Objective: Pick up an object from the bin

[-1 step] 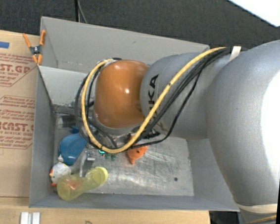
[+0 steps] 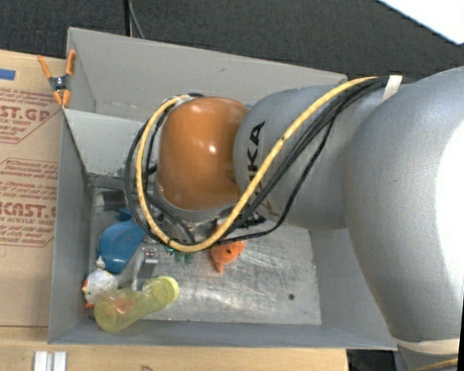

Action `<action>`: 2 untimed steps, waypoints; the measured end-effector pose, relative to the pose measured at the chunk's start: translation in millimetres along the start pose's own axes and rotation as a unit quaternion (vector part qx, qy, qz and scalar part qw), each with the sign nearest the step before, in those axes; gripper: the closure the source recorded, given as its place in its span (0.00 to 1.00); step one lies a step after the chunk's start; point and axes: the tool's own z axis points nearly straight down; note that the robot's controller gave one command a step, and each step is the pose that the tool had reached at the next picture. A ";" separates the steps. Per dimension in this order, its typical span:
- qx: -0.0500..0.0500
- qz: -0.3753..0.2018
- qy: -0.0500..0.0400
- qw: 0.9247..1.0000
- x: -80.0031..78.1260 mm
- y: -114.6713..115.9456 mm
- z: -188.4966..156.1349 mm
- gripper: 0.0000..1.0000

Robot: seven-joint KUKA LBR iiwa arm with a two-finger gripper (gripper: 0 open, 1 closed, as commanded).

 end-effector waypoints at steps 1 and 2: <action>0.000 -0.069 -0.001 0.998 -9.3 0.4 6.2 0.00; 0.001 0.037 -0.004 0.999 -61.7 -0.6 60.5 1.00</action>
Offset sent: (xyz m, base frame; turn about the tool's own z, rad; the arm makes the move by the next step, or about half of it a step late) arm 0.0524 -0.0015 -0.0828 0.0786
